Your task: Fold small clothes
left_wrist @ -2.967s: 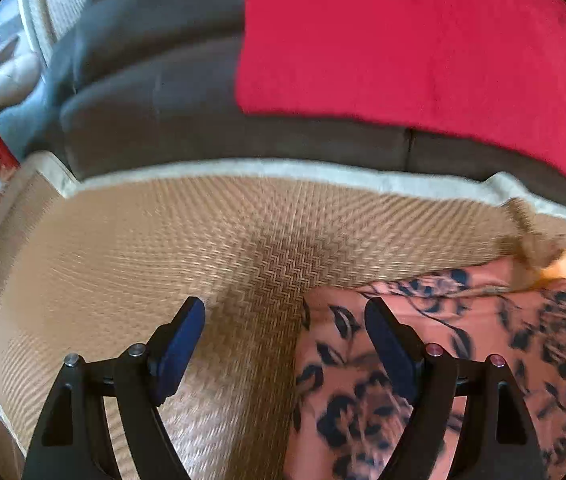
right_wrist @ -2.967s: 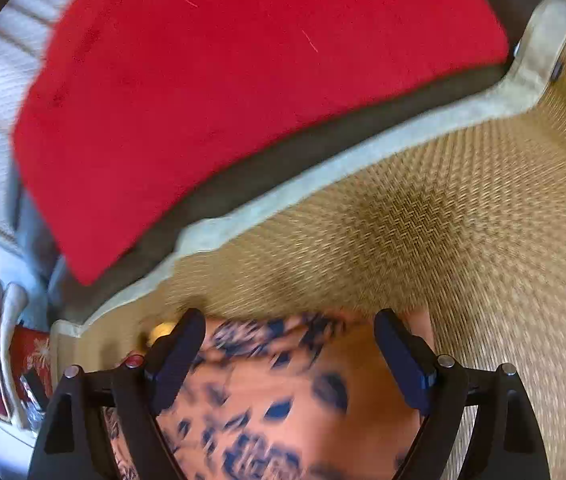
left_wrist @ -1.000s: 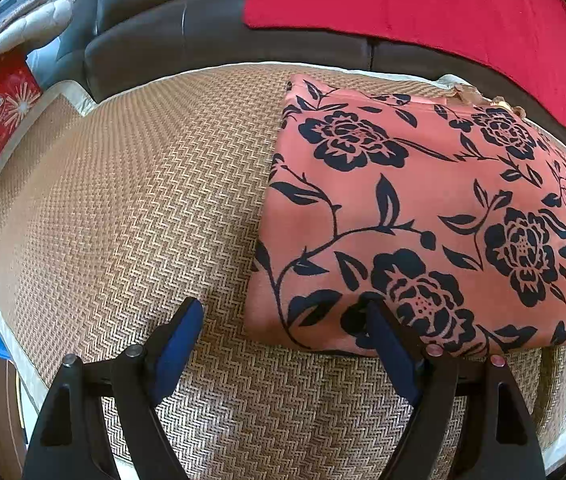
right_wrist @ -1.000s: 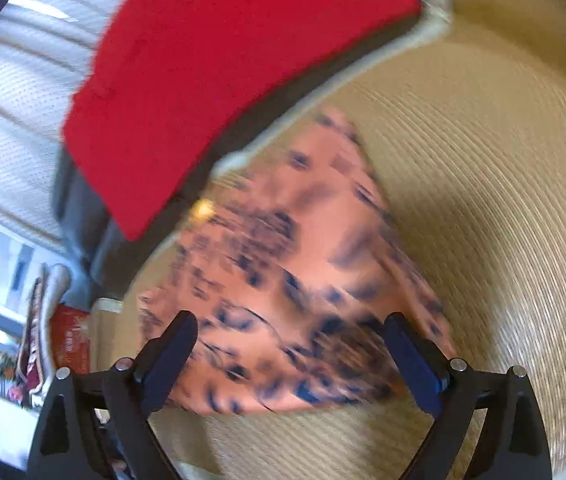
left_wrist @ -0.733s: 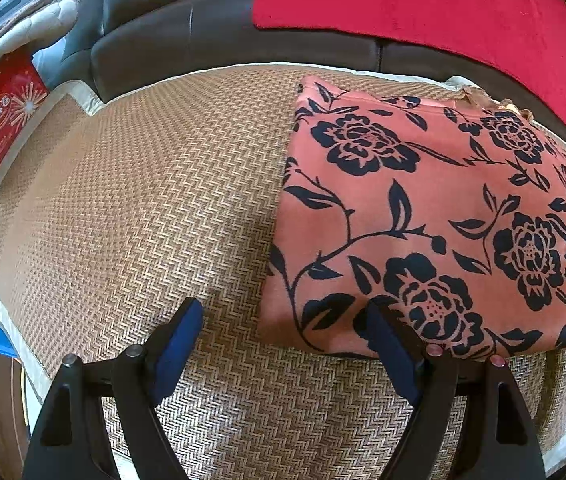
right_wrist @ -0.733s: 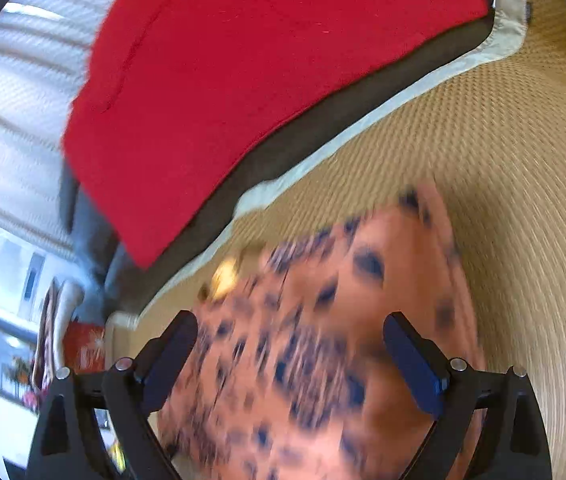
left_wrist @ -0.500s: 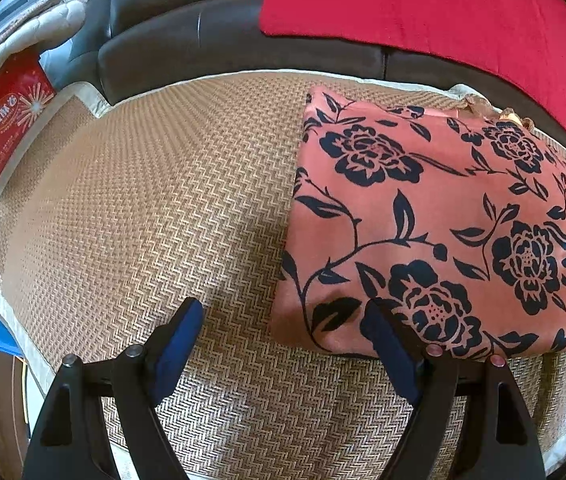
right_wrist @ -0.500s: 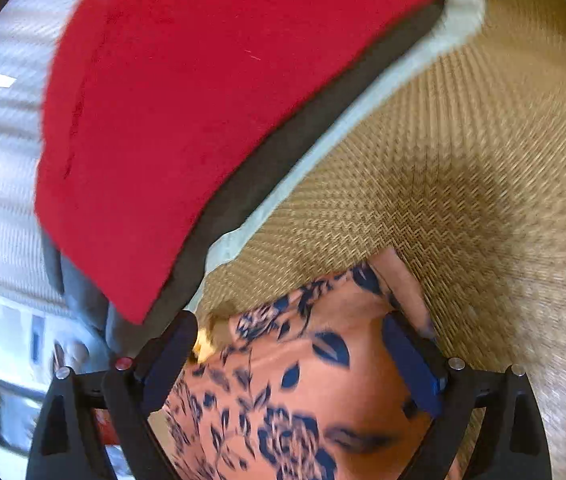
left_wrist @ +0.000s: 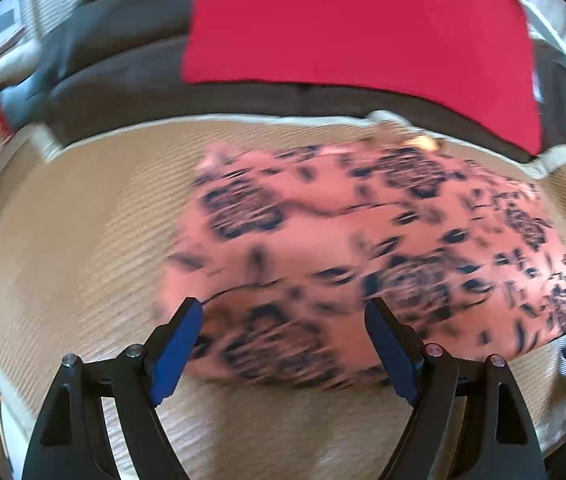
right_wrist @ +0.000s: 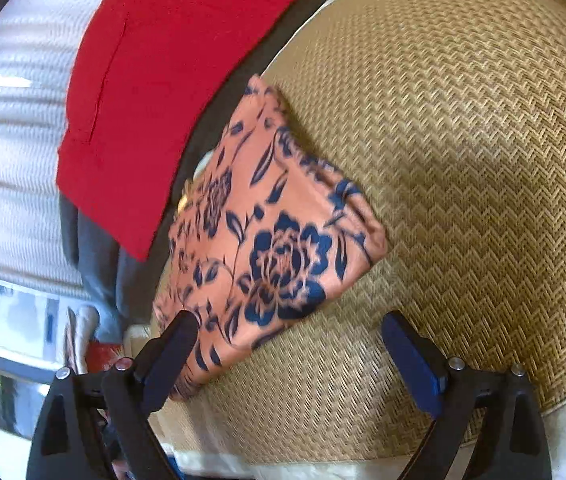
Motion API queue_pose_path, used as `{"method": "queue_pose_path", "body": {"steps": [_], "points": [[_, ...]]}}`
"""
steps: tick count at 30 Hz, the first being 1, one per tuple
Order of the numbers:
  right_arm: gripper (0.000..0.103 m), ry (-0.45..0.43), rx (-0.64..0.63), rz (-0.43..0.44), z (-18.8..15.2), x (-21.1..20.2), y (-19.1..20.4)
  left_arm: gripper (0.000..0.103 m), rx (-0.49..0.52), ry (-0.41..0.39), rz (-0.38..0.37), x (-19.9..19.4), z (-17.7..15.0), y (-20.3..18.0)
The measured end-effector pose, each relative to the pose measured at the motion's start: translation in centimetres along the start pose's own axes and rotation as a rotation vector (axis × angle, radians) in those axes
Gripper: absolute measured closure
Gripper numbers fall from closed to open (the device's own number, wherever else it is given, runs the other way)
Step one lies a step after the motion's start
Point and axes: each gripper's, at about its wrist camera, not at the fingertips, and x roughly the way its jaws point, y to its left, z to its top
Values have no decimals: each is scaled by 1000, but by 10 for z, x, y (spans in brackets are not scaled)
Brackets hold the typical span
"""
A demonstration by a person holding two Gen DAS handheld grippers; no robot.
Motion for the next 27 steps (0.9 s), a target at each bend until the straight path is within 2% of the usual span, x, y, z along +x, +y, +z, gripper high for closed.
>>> {"method": "queue_pose_path", "body": {"steps": [4, 7, 8, 9, 10, 12, 14, 16, 17, 18, 24, 27], "points": [[6, -43, 43, 35, 25, 9, 0, 19, 47, -15, -39, 12, 13, -40], [11, -81, 68, 28, 35, 11, 2, 19, 55, 8, -50, 29, 18, -65], [36, -95, 68, 18, 36, 12, 4, 19, 69, 33, -38, 38, 17, -72], [77, -94, 52, -7, 38, 13, 7, 19, 84, 54, -30, 44, 16, -78], [82, -82, 47, -30, 39, 17, 6, 18, 97, 56, -14, 48, 15, -83], [81, -73, 48, -56, 43, 19, 5, 16, 105, 37, 2, 46, 15, -86], [76, -80, 39, -46, 44, 19, 11, 17, 111, 36, 0, 41, 16, -85], [48, -91, 22, -54, 43, 36, 23, 17, 105, 41, 6, 38, 18, -83], [25, -89, 10, -57, 43, 37, 24, 17, 104, 42, 8, 37, 19, -81], [24, -93, 0, -32, 42, 38, 26, 17, 106, 37, 13, 34, 19, -80], [27, -92, -56, -75, 39, 68, 47, 17, 127, -3, 33, 20, 18, -82], [28, -90, -86, -98, 39, 67, 51, 17, 120, -38, 34, 9, 19, -79]]}}
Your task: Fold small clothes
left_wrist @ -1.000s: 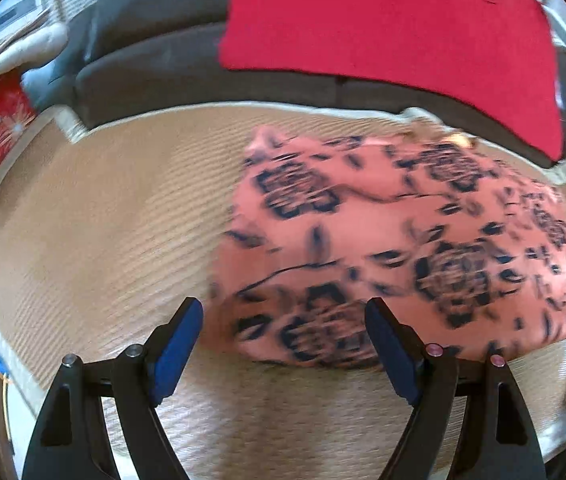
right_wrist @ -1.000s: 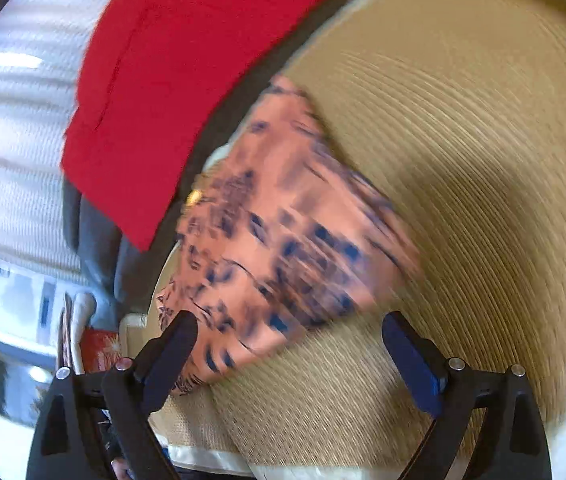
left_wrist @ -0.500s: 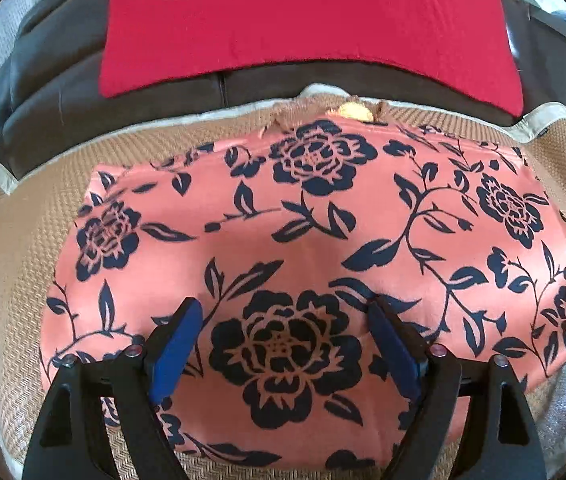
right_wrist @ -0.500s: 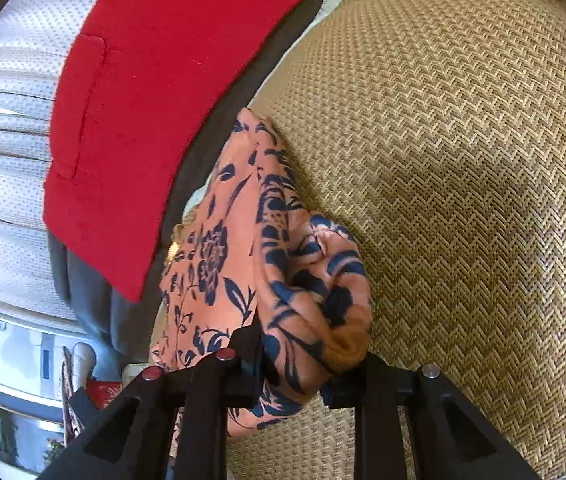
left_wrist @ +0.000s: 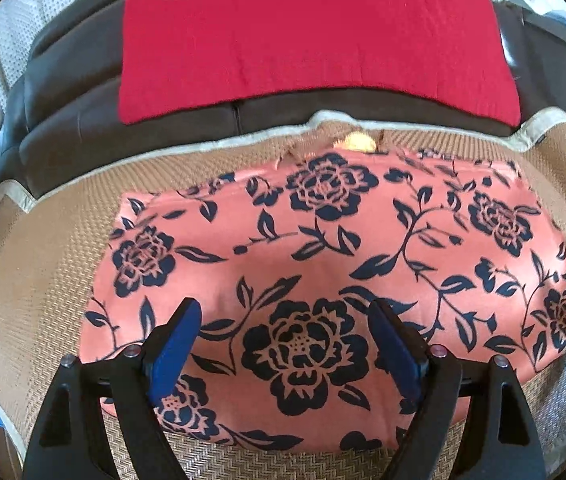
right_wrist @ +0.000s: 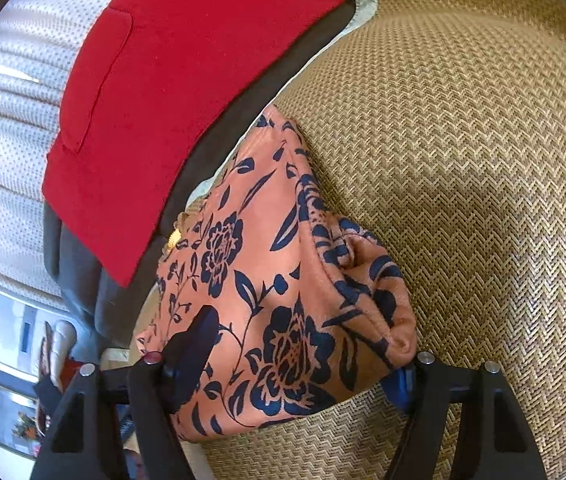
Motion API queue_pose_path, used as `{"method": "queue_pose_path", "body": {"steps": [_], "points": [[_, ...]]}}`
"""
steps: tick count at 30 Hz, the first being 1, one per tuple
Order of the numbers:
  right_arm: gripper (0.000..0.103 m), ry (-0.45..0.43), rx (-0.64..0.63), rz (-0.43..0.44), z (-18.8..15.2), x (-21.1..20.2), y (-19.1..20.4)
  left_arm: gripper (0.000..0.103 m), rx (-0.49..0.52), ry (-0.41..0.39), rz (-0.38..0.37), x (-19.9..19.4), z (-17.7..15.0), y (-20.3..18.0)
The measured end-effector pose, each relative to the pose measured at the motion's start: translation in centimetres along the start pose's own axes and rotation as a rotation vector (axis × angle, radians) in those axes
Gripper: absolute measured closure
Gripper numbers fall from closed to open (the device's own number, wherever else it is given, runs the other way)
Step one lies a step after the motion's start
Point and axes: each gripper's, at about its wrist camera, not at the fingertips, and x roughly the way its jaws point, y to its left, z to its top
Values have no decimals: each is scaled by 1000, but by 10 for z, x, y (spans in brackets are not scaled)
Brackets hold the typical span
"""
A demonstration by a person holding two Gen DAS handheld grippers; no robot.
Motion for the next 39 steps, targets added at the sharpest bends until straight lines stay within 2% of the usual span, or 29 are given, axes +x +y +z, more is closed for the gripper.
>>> {"method": "queue_pose_path", "body": {"steps": [8, 14, 17, 20, 24, 28, 32, 35, 39], "points": [[27, -4, -11, -3, -5, 10, 1, 17, 12, -74, 65, -24, 2, 4], [27, 4, -27, -9, -4, 2, -3, 17, 70, -137, 207, -39, 5, 3], [27, 6, -30, -8, -3, 1, -3, 17, 58, -136, 274, -47, 8, 11], [26, 8, -31, -2, -2, 1, -3, 17, 20, -128, 297, -56, 12, 24], [26, 13, -31, 11, -1, 3, -5, 17, -39, -65, 257, -62, 16, 41], [26, 14, -18, 25, -1, 5, -7, 17, -84, 57, 105, -61, 13, 49], [26, 20, -17, 27, -1, 3, -8, 17, -114, 169, -14, -54, 1, 43], [26, 20, -15, 25, -1, 0, -9, 17, -131, 215, -114, -51, -11, 32], [26, 17, -18, 13, -3, -5, -9, 17, -107, 234, -169, -48, -20, 12]]}}
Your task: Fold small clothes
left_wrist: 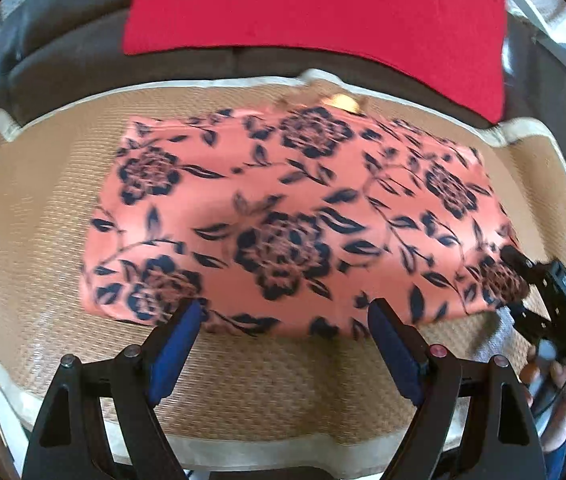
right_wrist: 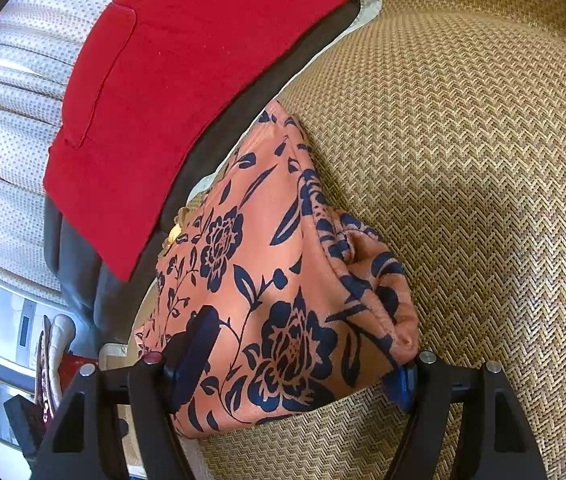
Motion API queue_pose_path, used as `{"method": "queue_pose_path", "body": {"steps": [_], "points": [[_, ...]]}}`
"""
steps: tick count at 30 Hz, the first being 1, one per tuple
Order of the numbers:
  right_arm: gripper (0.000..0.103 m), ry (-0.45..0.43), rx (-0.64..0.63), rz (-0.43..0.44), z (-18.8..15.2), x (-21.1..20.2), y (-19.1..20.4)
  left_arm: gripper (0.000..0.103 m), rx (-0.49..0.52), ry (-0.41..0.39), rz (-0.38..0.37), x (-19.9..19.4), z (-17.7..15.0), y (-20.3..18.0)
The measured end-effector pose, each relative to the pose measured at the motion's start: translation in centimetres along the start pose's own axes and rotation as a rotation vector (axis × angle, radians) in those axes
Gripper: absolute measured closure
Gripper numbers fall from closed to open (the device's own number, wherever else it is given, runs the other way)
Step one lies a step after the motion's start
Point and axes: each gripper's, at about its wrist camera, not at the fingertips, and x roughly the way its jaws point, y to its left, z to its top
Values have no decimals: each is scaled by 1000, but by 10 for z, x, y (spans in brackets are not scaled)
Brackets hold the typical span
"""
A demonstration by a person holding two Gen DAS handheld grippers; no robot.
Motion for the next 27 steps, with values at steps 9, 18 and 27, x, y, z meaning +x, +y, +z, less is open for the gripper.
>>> {"method": "queue_pose_path", "body": {"steps": [9, 18, 27], "points": [[26, 14, -24, -30, 1, 0, 8, 17, 43, 19, -121, 2, -4, -24], [26, 22, -41, -64, 2, 9, 17, 17, 69, -20, -116, 1, -5, -28], [26, 32, -53, -75, 4, 21, 24, 17, 53, -36, -88, 1, -3, -24]]}}
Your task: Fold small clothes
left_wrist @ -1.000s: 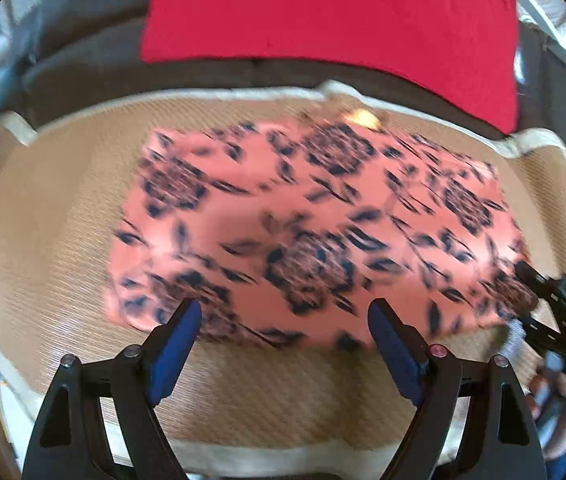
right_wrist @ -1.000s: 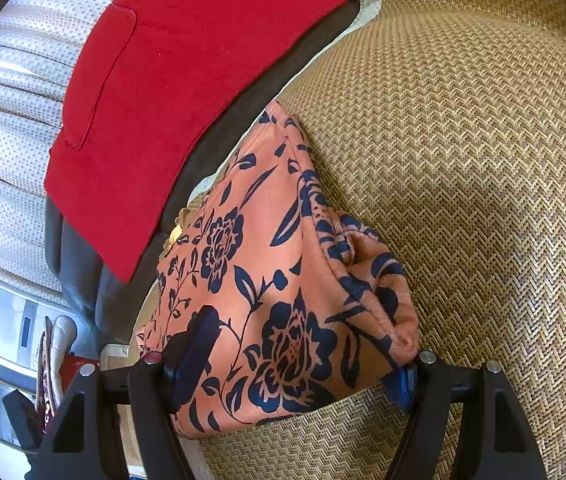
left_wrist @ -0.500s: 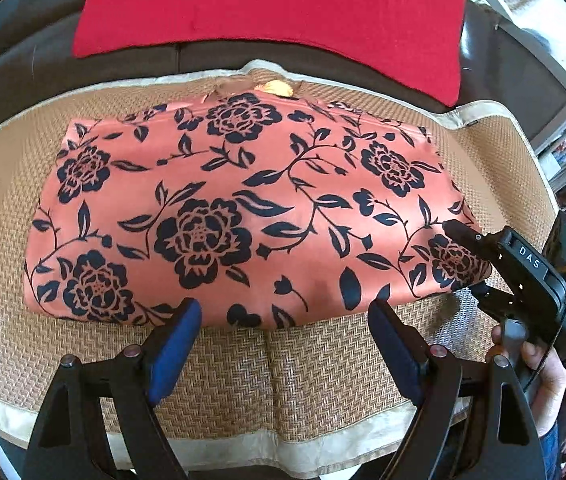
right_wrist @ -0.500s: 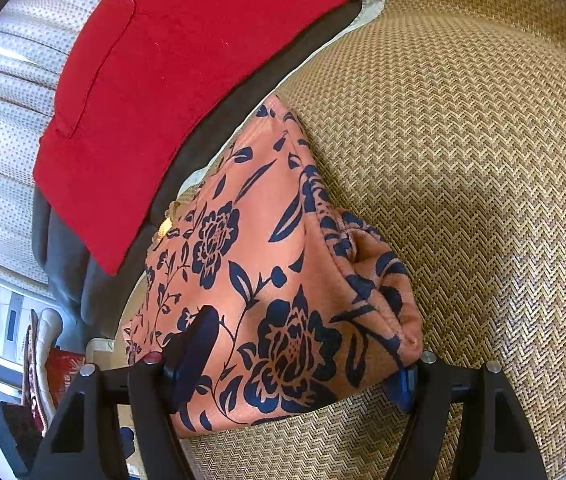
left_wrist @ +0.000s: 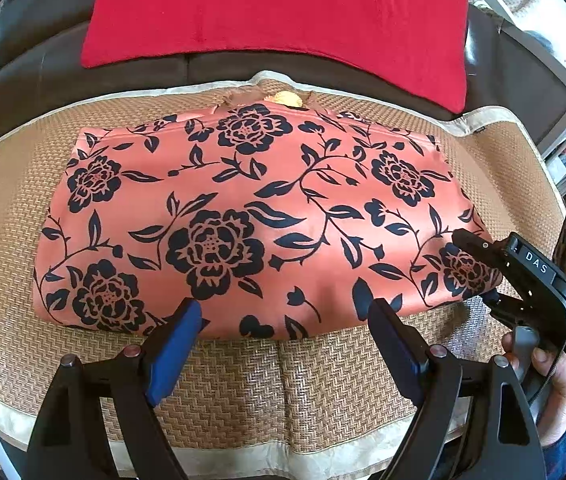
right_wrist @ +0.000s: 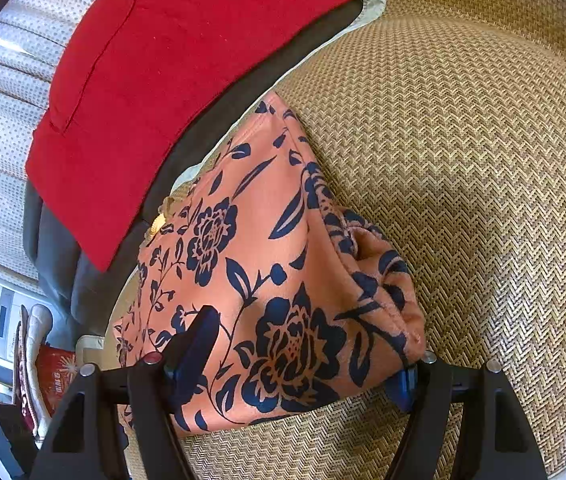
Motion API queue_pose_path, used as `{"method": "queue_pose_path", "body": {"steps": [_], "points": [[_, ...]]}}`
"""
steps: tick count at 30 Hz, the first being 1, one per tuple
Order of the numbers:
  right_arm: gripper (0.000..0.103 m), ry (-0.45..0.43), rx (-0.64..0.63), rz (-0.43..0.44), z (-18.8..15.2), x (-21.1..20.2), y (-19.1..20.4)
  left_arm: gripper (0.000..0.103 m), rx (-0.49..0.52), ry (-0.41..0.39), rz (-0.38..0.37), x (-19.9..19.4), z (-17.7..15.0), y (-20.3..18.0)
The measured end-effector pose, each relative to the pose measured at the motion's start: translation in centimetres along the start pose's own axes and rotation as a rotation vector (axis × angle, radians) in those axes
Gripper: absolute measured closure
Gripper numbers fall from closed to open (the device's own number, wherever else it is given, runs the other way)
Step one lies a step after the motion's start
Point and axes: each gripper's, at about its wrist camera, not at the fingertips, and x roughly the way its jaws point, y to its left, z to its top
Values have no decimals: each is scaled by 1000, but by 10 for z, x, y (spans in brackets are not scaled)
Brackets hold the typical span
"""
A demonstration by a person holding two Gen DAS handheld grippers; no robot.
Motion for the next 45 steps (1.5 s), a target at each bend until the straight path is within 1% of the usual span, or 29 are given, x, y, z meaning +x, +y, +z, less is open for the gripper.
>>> {"method": "queue_pose_path", "body": {"steps": [14, 26, 38, 41, 42, 43, 45], "points": [[26, 19, -25, -9, 4, 3, 0, 17, 1, -48, 42, -4, 3, 1], [26, 28, -37, -6, 5, 3, -2, 17, -5, -66, 57, -8, 1, 2], [26, 34, -44, -10, 5, 4, -1, 17, -3, -71, 62, -8, 1, 3], [26, 38, -43, -7, 6, 4, -1, 17, -4, -71, 47, -5, 3, 6], [26, 41, -42, -8, 6, 4, -1, 17, -6, -82, 51, -4, 5, 9], [26, 49, -42, -5, 6, 2, -1, 17, -15, -105, 72, -2, 9, 15], [26, 58, -43, 31, 5, -2, 0, 17, -40, -132, 122, 4, 16, 28]]}}
